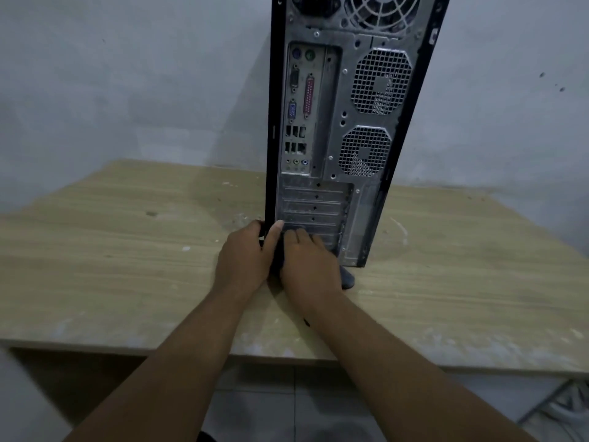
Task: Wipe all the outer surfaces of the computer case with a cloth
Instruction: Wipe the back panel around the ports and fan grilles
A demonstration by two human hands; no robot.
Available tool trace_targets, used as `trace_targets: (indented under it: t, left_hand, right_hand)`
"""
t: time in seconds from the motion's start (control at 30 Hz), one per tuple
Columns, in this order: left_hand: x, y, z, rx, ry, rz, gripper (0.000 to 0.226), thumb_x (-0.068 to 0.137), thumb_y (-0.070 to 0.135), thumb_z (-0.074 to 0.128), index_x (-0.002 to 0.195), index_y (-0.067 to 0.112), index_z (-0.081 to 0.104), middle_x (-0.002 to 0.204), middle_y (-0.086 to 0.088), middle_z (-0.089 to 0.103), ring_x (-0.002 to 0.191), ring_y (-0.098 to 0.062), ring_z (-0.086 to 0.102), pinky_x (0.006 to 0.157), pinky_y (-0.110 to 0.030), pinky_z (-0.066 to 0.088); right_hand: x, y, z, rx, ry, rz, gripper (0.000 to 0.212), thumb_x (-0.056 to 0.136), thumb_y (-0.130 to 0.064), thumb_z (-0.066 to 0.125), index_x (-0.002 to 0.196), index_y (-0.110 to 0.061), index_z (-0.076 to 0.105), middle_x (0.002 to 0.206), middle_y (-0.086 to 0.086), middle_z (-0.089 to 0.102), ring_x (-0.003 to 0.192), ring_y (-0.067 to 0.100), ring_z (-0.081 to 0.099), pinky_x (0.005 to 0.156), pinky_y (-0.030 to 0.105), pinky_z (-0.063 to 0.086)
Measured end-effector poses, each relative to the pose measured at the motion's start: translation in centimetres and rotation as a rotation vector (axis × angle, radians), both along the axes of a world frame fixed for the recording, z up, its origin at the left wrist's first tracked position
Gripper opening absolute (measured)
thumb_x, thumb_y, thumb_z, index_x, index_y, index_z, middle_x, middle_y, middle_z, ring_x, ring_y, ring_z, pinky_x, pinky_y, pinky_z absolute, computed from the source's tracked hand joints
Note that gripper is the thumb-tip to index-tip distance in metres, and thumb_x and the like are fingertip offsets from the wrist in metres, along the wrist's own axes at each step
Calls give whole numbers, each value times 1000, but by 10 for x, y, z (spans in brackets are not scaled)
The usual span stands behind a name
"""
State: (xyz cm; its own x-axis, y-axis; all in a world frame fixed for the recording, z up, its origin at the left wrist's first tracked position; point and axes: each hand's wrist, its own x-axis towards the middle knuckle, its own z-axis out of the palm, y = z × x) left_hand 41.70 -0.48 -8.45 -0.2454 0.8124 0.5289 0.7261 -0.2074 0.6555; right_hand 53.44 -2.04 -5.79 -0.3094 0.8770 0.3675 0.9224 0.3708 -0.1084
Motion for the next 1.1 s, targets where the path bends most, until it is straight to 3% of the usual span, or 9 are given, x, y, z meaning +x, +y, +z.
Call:
trace_targets:
  t: [0.17,0.33,0.4,0.53,0.67,0.77,0.83,0.93,1.1]
  left_hand:
    - [5,-2,-2,21,207,67,33,105,42,40,84,18,49,67,3,49,60,-23,51,54,-32,33]
    - [9,-2,-3,-42,340,132,34,106,36,39,99,8,56,75,-1,49,63,-21,46,56,-32,34]
    - [10,-4,-2,-36,332,136,32,106,34,40,97,7,55,74,-2,50,63,-21,46,56,-32,34]
    - [11,-4,-2,-26,349,154,33,106,32,43,93,4,56,73,-8,55,63,-28,55,54,-33,36]
    - [14,-4,-2,-63,347,163,36,107,33,38,99,2,55,80,-14,62,68,-31,59,56,-34,40]
    - [15,-4,-4,-54,349,166,37,107,33,37,100,1,55,80,-15,63,67,-31,58,56,-33,38]
    - [15,-4,-6,-57,354,170,38,107,33,36,102,1,55,81,-15,63,68,-32,59,55,-35,40]
    - [17,-4,-5,-68,353,177,38,107,34,35,102,2,55,81,-14,63,67,-30,59,55,-34,41]
    - [16,-4,-4,-61,353,195,36,107,33,36,102,3,54,81,-12,61,63,-23,48,56,-32,34]
  right_hand:
    - [42,-2,2,-66,9,-80,37,95,-16,55,130,-13,46,132,7,50,118,27,48,85,38,47]
    - [76,-13,0,-46,56,-41,44,93,-24,60,135,-21,48,132,1,50,119,18,46,87,33,48]
    - [85,-16,-5,-23,175,-63,41,90,-23,64,129,-20,51,125,-1,52,113,17,49,82,29,47]
    - [100,-14,-10,115,671,-116,20,90,-11,63,103,-20,51,92,-13,51,81,6,53,65,14,40]
    - [92,-7,-13,123,554,-44,30,88,-6,64,116,-12,57,107,-4,50,87,11,50,70,9,40]
    - [89,-6,-12,-27,377,-107,38,87,-14,66,124,-17,55,118,4,51,102,22,53,84,38,51]
    - [91,-8,-9,-114,293,-103,41,88,-17,66,128,-18,54,122,4,47,111,22,49,90,43,49]
    - [93,-9,-10,-95,346,-67,38,89,-17,65,126,-18,56,120,3,48,109,20,48,90,41,49]
    - [95,-4,-15,196,547,-18,33,87,-8,63,119,-15,59,111,3,53,97,17,52,75,27,44]
